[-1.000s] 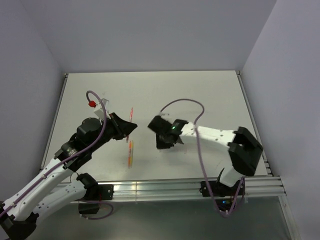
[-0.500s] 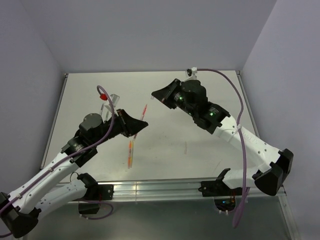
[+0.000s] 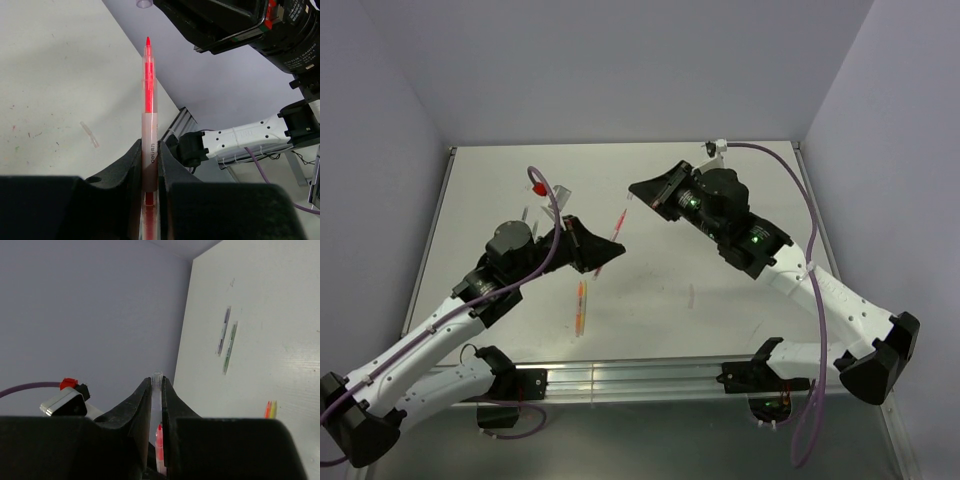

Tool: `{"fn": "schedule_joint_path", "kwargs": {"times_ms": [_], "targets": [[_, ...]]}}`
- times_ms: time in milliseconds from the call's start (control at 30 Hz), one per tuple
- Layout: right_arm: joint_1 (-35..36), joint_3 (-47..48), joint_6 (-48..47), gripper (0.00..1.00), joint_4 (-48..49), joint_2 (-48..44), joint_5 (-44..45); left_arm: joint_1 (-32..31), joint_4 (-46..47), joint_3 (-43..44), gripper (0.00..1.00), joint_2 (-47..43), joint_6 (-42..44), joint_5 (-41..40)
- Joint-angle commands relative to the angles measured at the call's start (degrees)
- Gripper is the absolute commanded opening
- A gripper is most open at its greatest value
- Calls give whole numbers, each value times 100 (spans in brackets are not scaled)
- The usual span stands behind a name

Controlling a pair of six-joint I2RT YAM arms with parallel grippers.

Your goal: Insert the pens into the pen caps

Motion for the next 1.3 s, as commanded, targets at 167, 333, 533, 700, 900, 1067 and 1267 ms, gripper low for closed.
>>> {"fn": "schedule_joint_path", "kwargs": {"times_ms": [167,333,533,700,900,1067,1267], "targets": [[-18,-187,-41,0,249,-253,-10,19,255,306,0,65,82,47],[-9,-257,-24,0,267,-297,-37,19,228,315,0,82,100,21],[0,-257,-32,0,240,-332,-19,19,228,333,0,161,100,56],[0,-196,-41,0,223,-297,-63,19,264,289,0,153,82,29],[61,-169,-50,0,231,-271,-63,19,211,323,0,170,117,56],[105,-152,-50,0,240,-262,-45,19,228,297,0,170,118,12],[175,-125,-59,0,231,-253,-28,19,158,368,0,197,188,-23]]}}
